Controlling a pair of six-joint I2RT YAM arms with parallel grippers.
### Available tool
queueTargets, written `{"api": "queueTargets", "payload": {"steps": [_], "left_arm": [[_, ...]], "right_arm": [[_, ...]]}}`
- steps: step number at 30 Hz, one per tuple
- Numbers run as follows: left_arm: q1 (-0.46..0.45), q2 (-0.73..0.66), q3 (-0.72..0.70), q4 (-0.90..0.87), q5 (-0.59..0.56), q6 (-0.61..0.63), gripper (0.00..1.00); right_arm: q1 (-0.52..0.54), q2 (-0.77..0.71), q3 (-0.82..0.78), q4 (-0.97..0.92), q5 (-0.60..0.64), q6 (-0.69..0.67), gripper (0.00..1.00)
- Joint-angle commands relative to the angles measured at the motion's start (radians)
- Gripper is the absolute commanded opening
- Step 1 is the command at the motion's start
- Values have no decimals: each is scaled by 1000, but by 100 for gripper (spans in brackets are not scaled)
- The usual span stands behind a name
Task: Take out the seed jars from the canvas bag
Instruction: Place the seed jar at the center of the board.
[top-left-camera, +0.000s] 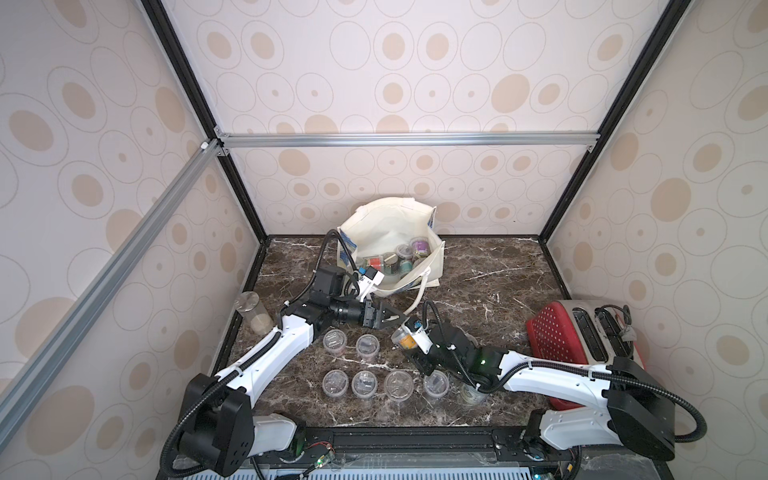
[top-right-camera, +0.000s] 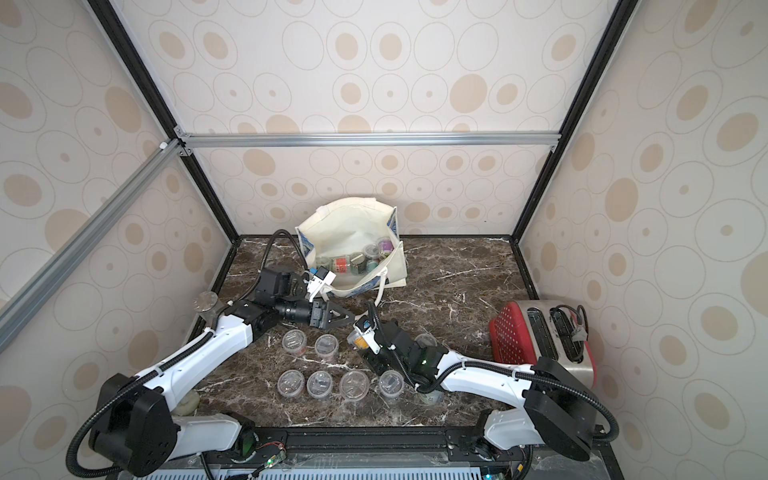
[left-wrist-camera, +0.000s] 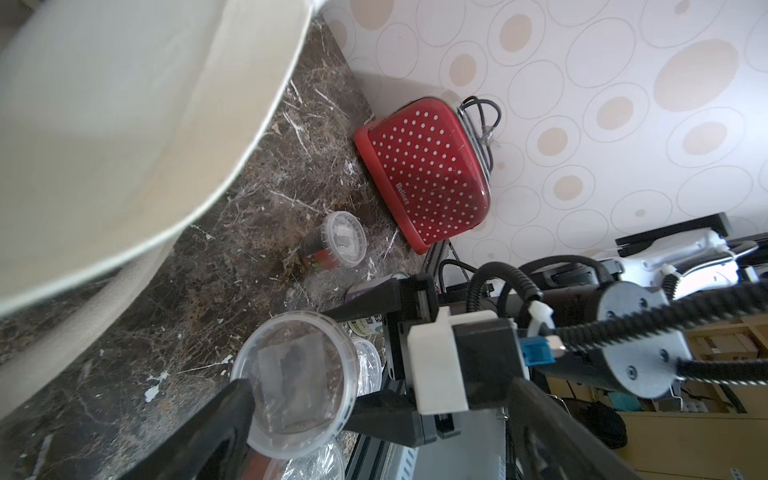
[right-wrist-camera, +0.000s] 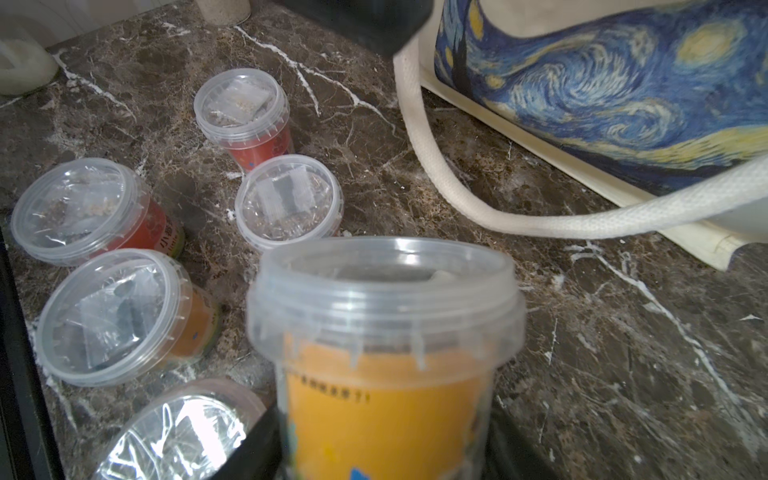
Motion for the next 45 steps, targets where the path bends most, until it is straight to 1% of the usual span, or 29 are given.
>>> {"api": "queueTargets", "payload": {"steps": [1,4,12,16,21,24,29,31,35,41,44,45], "left_arm": [[14,-49,-5,-4,-3,4,97],[15,-54,-29,-7,-47,-9,97],[10,-32,-56,37,-1,-51,95],[4,-22,-46,14,-8,-40,95],[-9,18,-11,-63,-39,6,96],[-23,29,-8,-54,-18,1,96],[-47,26,-18,-21,-8,-8,95],[-50,31,-15,-21,-7,-8,95],[-52,33,-11,-9,-6,-17,89],[-52,34,-11,27,9,-42,89],[-52,46,-6,31,15,-45,87],[-52,50,-6,33,20,-44,84]], "right_arm": [[3,-11,19,44,24,-8,58],[4,-32,6,60,30,-13,58],[4,-69,1,83,36,-20,58],[4,-70,11,104,20,-37,58],[5,-62,37,112,-21,-52,58],[7,-50,73,85,-17,-47,58],[7,-20,102,98,-29,-60,58],[7,0,117,93,-33,-64,58],[10,11,120,118,-38,-67,58],[17,25,112,120,-33,-84,58],[22,24,106,121,-26,-89,58],[22,23,107,122,-23,-90,58]]}}
